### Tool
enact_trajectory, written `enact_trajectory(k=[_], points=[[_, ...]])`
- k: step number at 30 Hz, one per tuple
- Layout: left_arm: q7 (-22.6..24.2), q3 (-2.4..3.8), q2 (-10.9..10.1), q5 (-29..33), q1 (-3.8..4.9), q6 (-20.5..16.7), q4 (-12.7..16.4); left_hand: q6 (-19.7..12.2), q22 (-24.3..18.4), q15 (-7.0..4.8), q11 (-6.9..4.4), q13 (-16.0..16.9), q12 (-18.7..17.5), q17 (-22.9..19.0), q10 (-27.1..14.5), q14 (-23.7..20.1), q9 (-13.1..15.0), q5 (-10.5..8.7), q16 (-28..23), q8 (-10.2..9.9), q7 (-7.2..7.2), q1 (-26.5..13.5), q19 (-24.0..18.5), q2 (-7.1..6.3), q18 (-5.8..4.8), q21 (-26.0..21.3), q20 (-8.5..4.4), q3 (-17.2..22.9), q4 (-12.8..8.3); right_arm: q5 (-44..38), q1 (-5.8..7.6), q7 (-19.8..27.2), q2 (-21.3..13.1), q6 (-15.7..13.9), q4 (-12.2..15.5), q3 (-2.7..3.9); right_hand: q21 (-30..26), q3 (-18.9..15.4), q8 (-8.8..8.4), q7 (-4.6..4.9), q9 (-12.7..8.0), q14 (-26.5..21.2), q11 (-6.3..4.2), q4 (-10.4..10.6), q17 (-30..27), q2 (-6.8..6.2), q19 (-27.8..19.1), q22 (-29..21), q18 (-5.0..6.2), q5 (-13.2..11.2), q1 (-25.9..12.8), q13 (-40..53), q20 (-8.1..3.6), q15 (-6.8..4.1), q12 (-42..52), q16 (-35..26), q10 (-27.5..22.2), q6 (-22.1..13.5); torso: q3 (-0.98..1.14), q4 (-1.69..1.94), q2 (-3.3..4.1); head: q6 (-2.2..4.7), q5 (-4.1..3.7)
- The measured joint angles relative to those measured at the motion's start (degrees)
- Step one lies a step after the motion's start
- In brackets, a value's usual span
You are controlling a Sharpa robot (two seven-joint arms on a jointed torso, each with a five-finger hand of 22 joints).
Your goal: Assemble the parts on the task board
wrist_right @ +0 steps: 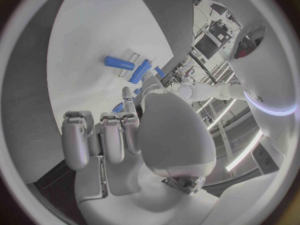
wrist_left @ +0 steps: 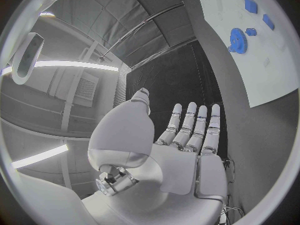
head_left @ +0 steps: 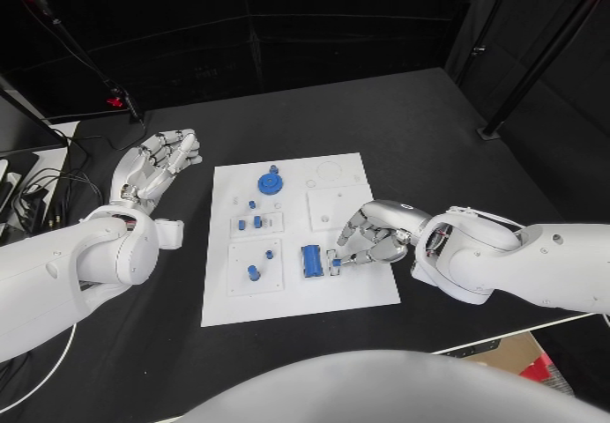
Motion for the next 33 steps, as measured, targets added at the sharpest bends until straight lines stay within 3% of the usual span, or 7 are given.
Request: enact_trajectory(k=[8, 18, 23, 33], points=[[0.00, 0.00, -0.08, 0.00, -0.07, 0.01, 0.05, 0.00, 0.00, 0.00, 0.00, -0.05, 0.00, 0.00, 0.00, 0.00, 0.00, 0.00, 0.00, 0.00, 0.00, 0.00, 0.00, 0.00, 0.00, 0.00, 0.00, 0.00, 0.00, -2.85, -0.11, -2.48, 1.25, 2.33, -0.27, 0.00, 0.00, 0.00, 0.00, -0.18, -0.01, 0.00, 0.00, 0.00, 0.00, -0.42, 0.00, 0.00, 0.00, 0.35, -0.23, 0.00, 0.00, 0.00, 0.00, 0.00, 0.00, 0.64, 0.01, 0.08, 0.00, 0.00, 0.04], [0.00, 0.00, -0.17, 0.00, -0.12, 0.03, 0.10, 0.00, 0.00, 0.00, 0.00, -0.10, 0.00, -0.09, 0.00, 0.00, 0.00, 0.25, 0.00, 0.00, 0.00, 0.23, 0.00, 0.23, 0.00, 0.00, 0.00, -0.12, -0.12, -5.33, -0.21, -5.66, 2.16, 4.49, -0.28, -0.01, 0.00, 0.00, 0.18, 0.21, 0.00, 0.00, 0.00, 0.00, -0.01, -1.30, 0.00, 0.00, 0.00, 7.17, -0.21, 0.00, 0.00, 0.00, 0.00, 0.00, 0.00, 1.44, -0.07, 0.08, 0.00, 0.00, -0.03], [0.00, 0.00, -0.22, 0.00, -0.12, 0.06, 0.12, 0.00, 0.00, 0.00, 0.00, -0.10, 0.00, -0.09, 0.00, 0.00, 0.01, 0.25, 0.00, 0.00, 0.00, 0.23, 0.00, 0.23, 0.00, 0.00, 0.00, -0.12, -0.12, -6.61, -0.25, -7.29, 2.36, 5.29, -0.24, -0.01, 0.00, 0.15, 0.19, 0.21, 0.00, 0.00, 0.00, -0.15, -0.01, -1.48, 0.00, 0.00, 0.00, 7.79, 0.05, 0.00, 0.00, 0.00, 0.00, 0.00, 0.00, 1.44, -0.04, 0.08, 0.00, 0.00, -0.09], [0.00, 0.00, -0.26, 0.00, -0.17, 0.13, 0.16, -0.21, -0.08, 0.00, 0.00, -0.10, 0.00, -0.14, 0.00, 0.00, -0.06, 0.25, 0.00, -0.01, -0.21, 0.23, 0.00, 0.23, 0.00, 0.00, 0.00, -0.12, -0.12, -9.00, -0.61, -10.24, 3.56, 6.78, -0.44, -0.01, 0.00, 1.38, 0.18, 0.25, 0.01, 0.00, 0.00, -0.10, -0.02, -0.52, 0.00, 0.00, 0.00, 7.83, 1.01, 0.00, 0.00, -0.01, 0.00, 0.00, 0.00, 1.48, -0.02, 0.08, 0.00, 0.00, -0.24]])
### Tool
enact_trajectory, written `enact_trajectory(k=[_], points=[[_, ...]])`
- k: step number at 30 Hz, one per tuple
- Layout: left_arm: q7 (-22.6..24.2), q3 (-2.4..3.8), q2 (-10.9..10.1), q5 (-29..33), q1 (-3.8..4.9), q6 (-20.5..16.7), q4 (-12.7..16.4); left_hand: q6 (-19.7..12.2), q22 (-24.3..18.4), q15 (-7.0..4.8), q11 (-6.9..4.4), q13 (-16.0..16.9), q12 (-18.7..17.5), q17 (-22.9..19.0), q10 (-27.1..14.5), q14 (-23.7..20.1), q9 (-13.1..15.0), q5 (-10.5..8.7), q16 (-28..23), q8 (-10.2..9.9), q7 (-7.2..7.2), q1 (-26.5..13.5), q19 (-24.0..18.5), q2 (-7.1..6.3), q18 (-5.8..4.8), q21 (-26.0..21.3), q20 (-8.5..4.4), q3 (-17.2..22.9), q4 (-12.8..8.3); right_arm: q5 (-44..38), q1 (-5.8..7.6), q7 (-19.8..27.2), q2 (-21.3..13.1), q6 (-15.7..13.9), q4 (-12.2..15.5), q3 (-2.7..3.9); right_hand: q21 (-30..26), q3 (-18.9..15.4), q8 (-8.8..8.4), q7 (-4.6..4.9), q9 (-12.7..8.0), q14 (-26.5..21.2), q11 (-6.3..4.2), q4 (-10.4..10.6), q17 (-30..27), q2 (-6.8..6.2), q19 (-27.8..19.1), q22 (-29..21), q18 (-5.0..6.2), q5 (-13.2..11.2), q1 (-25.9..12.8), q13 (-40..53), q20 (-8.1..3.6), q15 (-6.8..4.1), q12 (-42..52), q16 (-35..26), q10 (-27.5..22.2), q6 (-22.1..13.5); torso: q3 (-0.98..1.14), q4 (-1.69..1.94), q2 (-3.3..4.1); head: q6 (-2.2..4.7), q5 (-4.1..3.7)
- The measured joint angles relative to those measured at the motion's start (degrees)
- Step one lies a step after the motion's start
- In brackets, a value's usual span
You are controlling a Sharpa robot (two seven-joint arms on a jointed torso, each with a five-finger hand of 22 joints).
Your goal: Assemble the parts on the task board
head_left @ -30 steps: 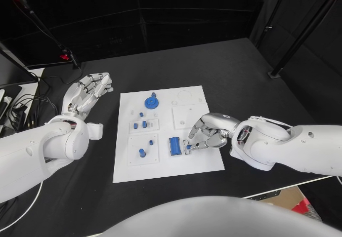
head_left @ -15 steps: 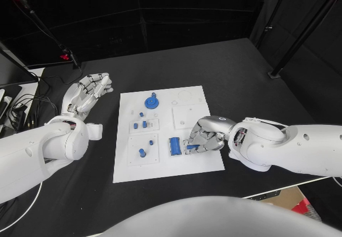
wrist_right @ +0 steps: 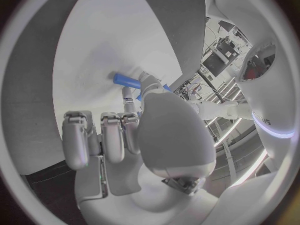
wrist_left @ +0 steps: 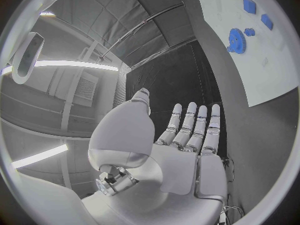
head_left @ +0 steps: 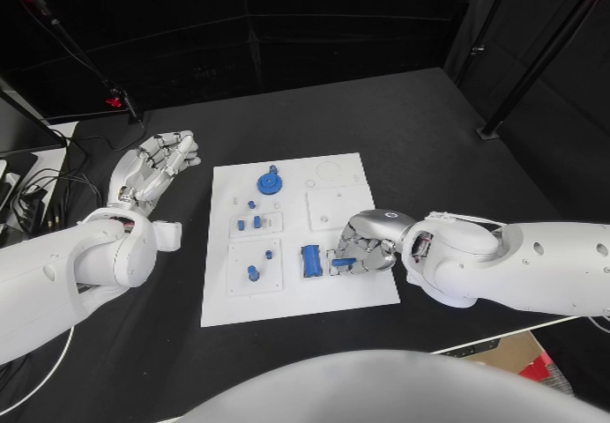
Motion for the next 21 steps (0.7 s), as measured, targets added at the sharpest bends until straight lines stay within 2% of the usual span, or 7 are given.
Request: enact_trajectory(k=[4, 11, 15, 21], points=[[0.00, 0.00, -0.03, 0.00, 0.00, 0.01, 0.01, 0.00, 0.00, 0.00, 0.00, 0.00, 0.00, 0.00, 0.00, 0.00, 0.00, 0.00, 0.00, 0.00, 0.00, 0.00, 0.00, 0.00, 0.00, 0.00, 0.00, 0.00, 0.00, -0.65, -0.40, -0.94, 0.39, 0.49, -0.11, 0.00, 0.00, 1.20, 0.34, 0.15, 0.00, 0.00, 0.00, -0.08, 0.00, 0.45, 0.00, 0.00, 0.00, 0.00, 0.45, 0.00, 0.00, 0.00, 0.00, 0.00, 0.00, 0.15, 0.01, 0.00, 0.00, 0.00, -0.01], [0.00, 0.00, -0.03, 0.00, -0.02, 0.06, 0.02, 0.00, 0.00, 0.00, 0.00, 0.00, 0.00, 0.00, 0.00, 0.00, 0.00, 0.00, 0.00, 0.00, 0.00, 0.00, 0.00, 0.00, 0.00, 0.00, 0.00, 0.00, 0.00, -1.72, -1.17, -2.37, 0.91, 0.56, -0.09, 0.32, 0.00, 4.22, 0.63, 0.02, 0.12, 0.00, 0.00, -0.72, -0.01, 2.41, 0.00, 0.00, 0.00, 0.00, 2.40, 0.00, 0.00, 0.00, 0.00, 0.00, 0.00, 0.85, 0.00, 0.04, -0.02, 0.00, -0.01], [0.00, 0.00, -0.03, 0.00, -0.02, 0.08, 0.02, 0.00, 0.00, 0.00, 0.00, -0.04, 0.00, 0.00, 0.00, 0.00, 0.00, 0.00, 0.00, 0.00, 0.00, 0.00, 0.00, 0.00, 0.00, 0.00, 0.00, 0.00, 0.00, -2.35, -1.42, -3.15, 1.22, 0.29, -0.09, 0.43, 0.00, 5.47, 0.64, -0.03, 0.24, 0.00, 0.00, -1.34, -0.01, 3.05, 0.00, 0.00, 0.00, 0.00, 3.05, 0.00, 0.00, 0.00, 0.00, 0.00, 0.00, 1.20, 0.00, 0.04, -0.03, 0.00, 0.05], [0.00, 0.00, -0.08, 0.00, -0.02, 0.11, 0.04, 0.00, 0.01, 0.00, 0.00, -0.06, 0.00, -0.06, 0.00, 0.00, 0.01, 0.00, 0.22, 0.00, 0.00, 0.00, 0.00, 0.00, 0.00, 0.00, 0.00, 0.00, 0.00, -2.94, -1.78, -3.56, 1.28, -0.90, 0.10, 0.37, 0.00, 8.12, 1.02, -0.59, 0.37, 0.00, -0.02, -1.64, -0.01, 5.16, 0.00, 0.00, 0.00, -0.45, 3.61, 0.00, 0.00, 0.00, 0.00, 0.00, 0.02, 3.16, -0.01, 0.04, -0.03, 0.00, 0.12]])
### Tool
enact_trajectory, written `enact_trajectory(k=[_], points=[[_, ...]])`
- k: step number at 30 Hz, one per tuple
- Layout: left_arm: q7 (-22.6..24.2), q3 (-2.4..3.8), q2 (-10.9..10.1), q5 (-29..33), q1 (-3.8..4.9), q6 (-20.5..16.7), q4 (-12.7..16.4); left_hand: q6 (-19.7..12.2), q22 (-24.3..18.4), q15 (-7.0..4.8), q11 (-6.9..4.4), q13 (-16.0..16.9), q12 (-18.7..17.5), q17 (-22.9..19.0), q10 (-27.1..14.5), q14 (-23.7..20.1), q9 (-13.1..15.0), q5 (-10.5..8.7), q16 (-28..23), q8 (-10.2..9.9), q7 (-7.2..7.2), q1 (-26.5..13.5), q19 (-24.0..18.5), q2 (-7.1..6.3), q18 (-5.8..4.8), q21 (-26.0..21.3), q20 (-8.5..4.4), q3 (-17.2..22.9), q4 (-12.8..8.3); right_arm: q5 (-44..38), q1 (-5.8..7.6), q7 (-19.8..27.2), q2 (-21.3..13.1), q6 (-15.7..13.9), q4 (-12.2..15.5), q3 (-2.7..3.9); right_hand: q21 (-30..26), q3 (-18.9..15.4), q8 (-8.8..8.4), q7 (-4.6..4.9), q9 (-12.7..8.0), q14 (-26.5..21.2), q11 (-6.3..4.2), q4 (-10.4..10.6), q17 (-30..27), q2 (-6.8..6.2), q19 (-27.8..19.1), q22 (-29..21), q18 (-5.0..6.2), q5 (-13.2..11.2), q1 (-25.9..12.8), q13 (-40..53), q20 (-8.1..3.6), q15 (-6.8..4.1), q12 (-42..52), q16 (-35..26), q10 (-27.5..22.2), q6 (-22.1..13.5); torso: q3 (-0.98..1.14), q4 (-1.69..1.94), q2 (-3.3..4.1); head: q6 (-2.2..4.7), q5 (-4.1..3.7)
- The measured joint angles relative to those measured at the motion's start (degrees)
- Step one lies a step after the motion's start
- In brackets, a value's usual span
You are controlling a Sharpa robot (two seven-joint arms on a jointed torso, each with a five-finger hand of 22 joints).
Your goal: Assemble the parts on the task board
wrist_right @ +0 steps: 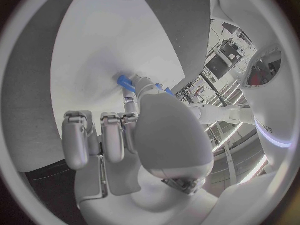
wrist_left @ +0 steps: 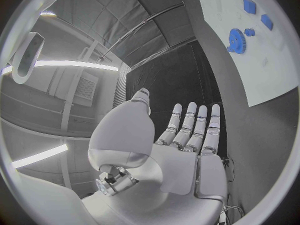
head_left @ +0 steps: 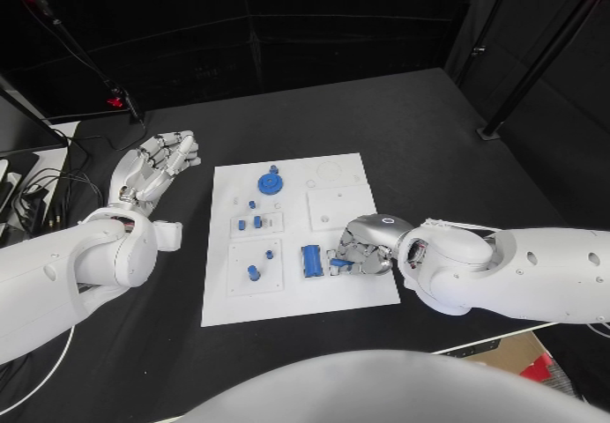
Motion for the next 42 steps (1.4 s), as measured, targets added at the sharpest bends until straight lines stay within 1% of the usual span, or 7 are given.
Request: enact_trajectory(k=[8, 14, 17, 20, 22, 32, 42], points=[[0.00, 0.00, -0.11, 0.00, 0.00, 0.01, 0.05, 0.00, 0.00, 0.00, 0.00, 0.00, 0.00, 0.00, 0.00, 0.00, 0.00, 0.00, 0.00, 0.00, 0.00, 0.00, 0.00, 0.00, 0.00, 0.00, 0.00, 0.00, 0.00, 0.97, -0.48, 0.20, -1.09, -3.13, 0.55, -0.35, 0.00, 0.68, 0.07, -0.22, -0.26, 0.00, -0.42, 0.41, 0.00, 1.43, 0.00, 0.00, 0.00, -0.21, -1.28, 0.00, 0.00, 0.00, 0.00, 0.00, -0.02, 1.01, -0.01, -0.03, 0.03, 0.00, 0.19], [0.00, 0.00, -0.12, 0.00, 0.00, 0.02, 0.04, 0.00, 0.00, 0.00, 0.00, 0.00, 0.00, 0.00, 0.00, 0.00, 0.00, 0.00, 0.00, 0.00, 0.00, 0.00, 0.00, 0.00, 0.00, 0.00, 0.00, 0.00, 0.00, 6.61, -0.49, 0.95, -3.10, -6.44, 1.79, -0.34, 0.00, 0.83, 0.07, -0.20, -0.26, 0.00, -0.42, 0.57, 0.00, 1.59, 0.00, 0.00, 0.00, -0.16, -1.45, 0.00, 0.00, 0.00, 0.00, 0.00, -0.02, 1.03, -0.03, -0.04, 0.03, 0.00, 0.23], [0.00, 0.00, -0.06, 0.00, -0.01, 0.02, -0.05, 0.00, 0.00, 0.00, 0.00, 0.01, 0.00, 0.00, 0.00, 0.00, 0.00, 0.00, 0.00, 0.00, 0.00, 0.00, 0.00, 0.00, 0.00, 0.00, 0.00, 0.00, 0.00, 11.22, -0.48, 1.72, -4.35, -8.18, 2.77, -0.32, 0.00, 0.83, 0.07, -0.20, -0.26, 0.00, -0.42, 0.57, -0.01, 1.83, 0.00, 0.00, 0.00, 1.66, -1.73, 0.00, 0.00, 0.00, 0.00, 0.00, -0.02, 1.03, -0.04, -0.04, 0.00, 0.00, 0.14], [0.00, 0.00, 0.10, 0.00, -0.01, 0.02, -0.12, 0.00, 0.00, 0.00, 0.00, 0.01, 0.00, 0.00, 0.00, 0.00, 0.00, 0.00, 0.00, 0.00, 0.00, 0.00, 0.00, 0.00, 0.00, 0.00, 0.00, 0.00, 0.00, 16.58, -0.45, 2.64, -5.29, -9.67, 3.66, -0.31, 0.00, -0.56, -0.08, -0.20, -0.27, 0.00, -0.41, 1.12, -0.01, 1.62, 0.00, 0.00, 0.00, 5.84, -4.01, 0.00, 0.00, 0.00, 0.00, 0.00, -0.02, 1.03, -0.04, 0.00, 0.00, 0.00, 0.01], [0.00, 0.00, 0.19, 0.00, -0.01, 0.02, -0.17, 0.00, 0.01, 0.00, 0.00, 0.01, 0.00, 0.00, 0.00, 0.00, 0.00, 0.00, 0.00, 0.00, 0.00, 0.00, 0.00, 0.00, 0.00, 0.00, 0.00, 0.00, 0.00, 19.72, -0.42, 3.18, -5.46, -10.28, 4.07, -0.30, 0.00, -1.38, -0.41, 0.11, -0.22, 0.00, -0.41, 1.16, -0.01, 1.54, 0.00, 0.00, 0.00, 6.59, -4.96, 0.00, 0.00, 0.00, 0.00, 0.00, -0.02, 1.41, -0.04, 0.05, -0.01, 0.00, -0.04], [0.00, 0.00, 0.35, 0.00, -0.01, 0.02, -0.22, 0.01, 0.01, 0.00, 0.00, 0.01, 0.00, 0.01, 0.00, 0.00, 0.01, 0.00, 0.00, 0.00, 0.00, 0.00, 0.00, 0.00, 0.00, 0.00, 0.00, 0.00, 0.00, 31.85, -0.39, 3.18, -3.76, -11.89, 3.76, -0.29, 0.00, -3.48, -0.52, -0.10, 0.36, 0.00, -0.84, 1.21, -0.01, 1.82, 0.00, 0.00, -0.01, 7.43, -6.72, 0.00, 0.00, 0.00, 0.00, 0.00, -0.04, 2.74, -0.03, 0.07, 0.05, 0.00, 0.15], [0.00, 0.00, 0.39, 0.00, -0.01, 0.01, -0.18, 0.00, 0.01, 0.00, 0.00, 0.01, 0.00, 0.01, 0.00, 0.00, 0.01, 0.00, -0.01, 0.00, 0.00, 0.00, 0.00, 0.00, 0.00, 0.00, 0.00, 0.00, 0.00, 35.18, -0.39, -0.60, -1.99, -12.82, 2.43, -0.30, 0.00, -3.86, -0.63, -0.34, 0.48, 0.00, -0.82, 1.28, -0.01, 1.88, 0.00, 0.00, -0.01, 7.71, -7.23, 0.00, 0.00, 0.00, 0.00, 0.00, -0.02, 3.11, 0.00, 0.05, 0.05, 0.00, 0.35]])
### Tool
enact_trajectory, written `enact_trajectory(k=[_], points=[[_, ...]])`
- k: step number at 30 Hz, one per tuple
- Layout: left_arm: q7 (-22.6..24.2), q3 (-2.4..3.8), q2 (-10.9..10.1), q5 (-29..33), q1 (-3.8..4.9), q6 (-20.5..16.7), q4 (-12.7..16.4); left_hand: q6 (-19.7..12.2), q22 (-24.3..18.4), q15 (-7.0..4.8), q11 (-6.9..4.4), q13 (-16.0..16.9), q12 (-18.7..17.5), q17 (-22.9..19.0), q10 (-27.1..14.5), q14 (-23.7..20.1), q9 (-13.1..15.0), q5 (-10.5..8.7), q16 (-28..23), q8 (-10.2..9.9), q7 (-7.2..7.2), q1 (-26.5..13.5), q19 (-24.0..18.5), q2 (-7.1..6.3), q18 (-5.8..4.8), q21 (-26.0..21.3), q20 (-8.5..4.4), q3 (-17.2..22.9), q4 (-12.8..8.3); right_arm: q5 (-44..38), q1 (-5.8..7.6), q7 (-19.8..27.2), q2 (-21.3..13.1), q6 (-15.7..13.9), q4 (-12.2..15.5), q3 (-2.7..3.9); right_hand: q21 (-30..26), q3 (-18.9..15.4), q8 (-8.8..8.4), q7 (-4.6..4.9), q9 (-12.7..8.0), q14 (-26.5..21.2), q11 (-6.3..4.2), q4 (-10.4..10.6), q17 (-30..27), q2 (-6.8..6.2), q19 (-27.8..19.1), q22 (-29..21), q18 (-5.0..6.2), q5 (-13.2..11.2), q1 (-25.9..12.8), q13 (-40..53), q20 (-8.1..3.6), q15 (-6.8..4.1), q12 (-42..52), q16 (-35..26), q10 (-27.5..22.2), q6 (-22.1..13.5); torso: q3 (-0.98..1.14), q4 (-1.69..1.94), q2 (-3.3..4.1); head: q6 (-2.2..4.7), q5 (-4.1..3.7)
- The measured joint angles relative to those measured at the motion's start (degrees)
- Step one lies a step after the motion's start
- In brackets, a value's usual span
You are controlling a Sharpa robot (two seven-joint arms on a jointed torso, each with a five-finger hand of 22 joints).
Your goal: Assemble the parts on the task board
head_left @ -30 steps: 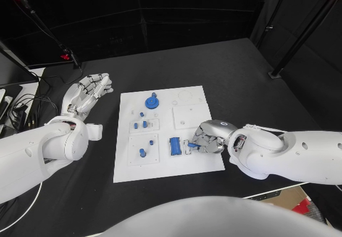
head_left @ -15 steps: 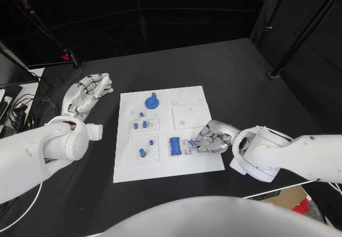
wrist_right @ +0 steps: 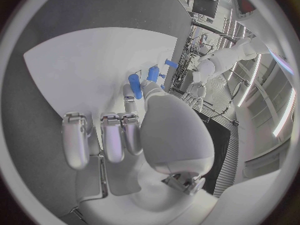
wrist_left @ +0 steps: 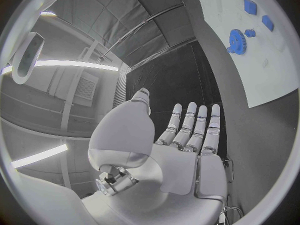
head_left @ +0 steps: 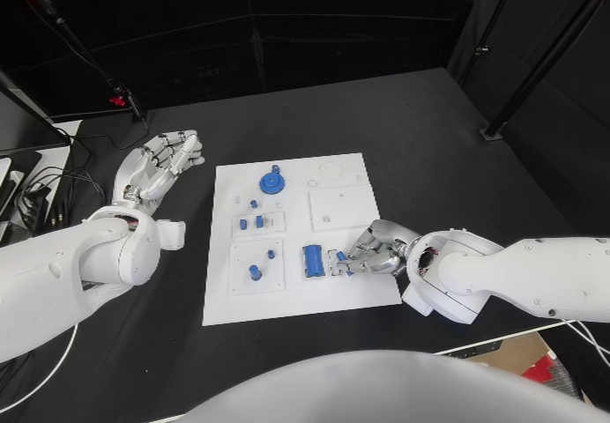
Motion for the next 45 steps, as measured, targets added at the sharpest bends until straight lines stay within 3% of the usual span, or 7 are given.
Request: enact_trajectory(k=[20, 45], points=[[0.00, 0.00, -0.10, 0.00, 0.01, 0.00, 0.04, 0.00, 0.00, 0.00, 0.00, -0.03, 0.22, -0.05, 0.00, 0.00, -0.04, 0.00, 0.00, 0.15, 0.00, 0.00, 0.00, 0.00, 0.00, 0.00, 0.00, 0.00, 0.00, -5.13, 0.00, -2.98, 2.01, -1.39, -0.12, 0.00, 0.00, -0.74, -0.11, -0.32, -0.02, 0.00, 0.00, 0.10, 0.00, 0.20, 0.00, 0.00, 0.00, 0.00, -0.80, 0.00, 0.00, 0.00, 0.00, 0.00, 0.00, 0.43, 0.00, -0.10, -0.02, 0.00, 0.34], [0.00, 0.00, -0.14, 0.00, 0.01, 0.00, 0.09, 0.00, 0.00, 0.00, 0.00, -0.21, 0.45, -0.40, 0.00, 0.00, -0.19, 0.00, 0.45, 0.30, 0.00, 0.23, 0.00, 0.23, 0.00, 0.00, 0.00, -0.30, 0.01, -11.94, 0.05, -6.37, 3.06, 1.08, -0.42, 0.05, 0.00, -3.49, -0.71, -0.76, 0.19, 0.00, -0.20, 0.22, 0.00, 0.82, 0.21, 0.00, 0.01, 0.06, -3.67, 0.00, -0.21, -0.42, 0.00, 0.00, 0.21, 1.06, 0.01, -0.05, -0.04, 0.00, 0.31]])
